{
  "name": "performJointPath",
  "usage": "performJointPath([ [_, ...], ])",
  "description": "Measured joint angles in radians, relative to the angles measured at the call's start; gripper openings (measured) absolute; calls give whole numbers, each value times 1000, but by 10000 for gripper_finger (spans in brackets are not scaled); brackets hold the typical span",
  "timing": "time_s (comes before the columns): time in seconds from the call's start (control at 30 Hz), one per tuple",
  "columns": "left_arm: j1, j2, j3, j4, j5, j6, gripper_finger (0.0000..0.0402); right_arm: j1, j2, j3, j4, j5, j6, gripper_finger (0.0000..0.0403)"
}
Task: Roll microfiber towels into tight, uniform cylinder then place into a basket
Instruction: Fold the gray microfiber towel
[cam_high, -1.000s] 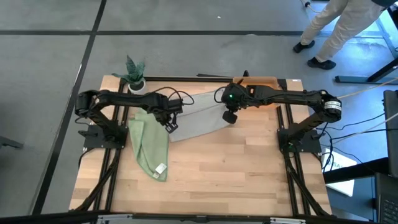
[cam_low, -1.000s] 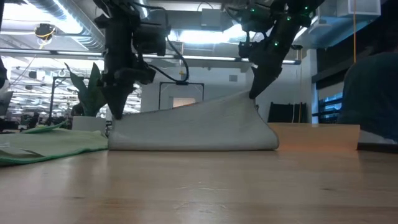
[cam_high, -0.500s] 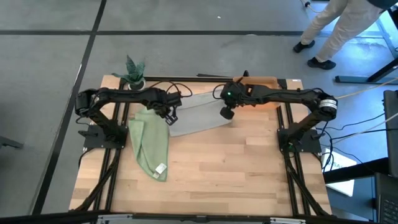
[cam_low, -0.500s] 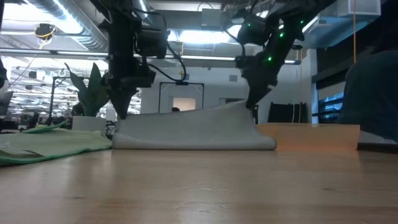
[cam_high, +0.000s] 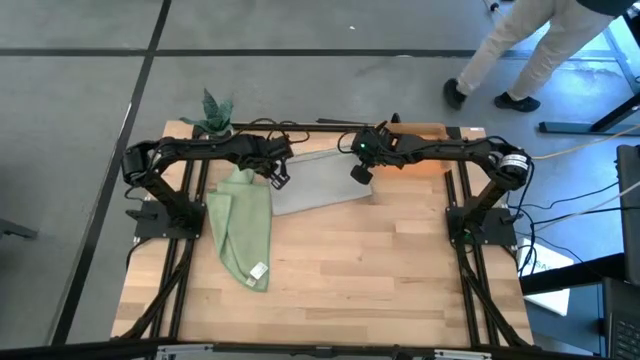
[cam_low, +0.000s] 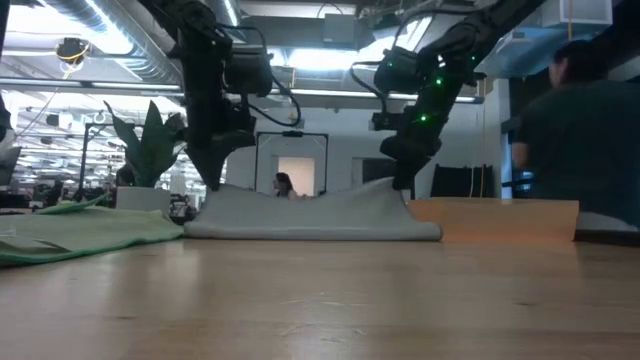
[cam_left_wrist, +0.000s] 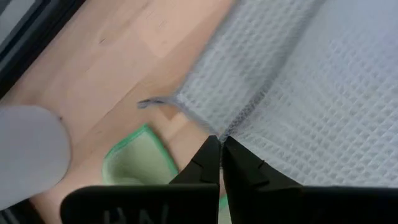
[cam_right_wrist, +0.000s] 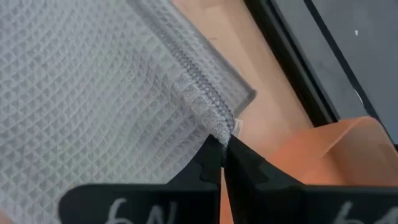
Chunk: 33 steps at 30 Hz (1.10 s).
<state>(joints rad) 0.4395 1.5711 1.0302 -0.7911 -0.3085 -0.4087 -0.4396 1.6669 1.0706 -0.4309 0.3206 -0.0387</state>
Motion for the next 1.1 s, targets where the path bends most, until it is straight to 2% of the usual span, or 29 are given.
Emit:
performJointPath([
  [0.3,40,0,0,2,-11,0,0,-27,0,0,24,-2,-19,10],
  [0.83,40,0,0,32,-19,-6,0,-29,0,0,50,-8,-18,10],
  [1.1,40,0,0,43,-19,-8,0,-29,0,0,50,-8,-23,45],
])
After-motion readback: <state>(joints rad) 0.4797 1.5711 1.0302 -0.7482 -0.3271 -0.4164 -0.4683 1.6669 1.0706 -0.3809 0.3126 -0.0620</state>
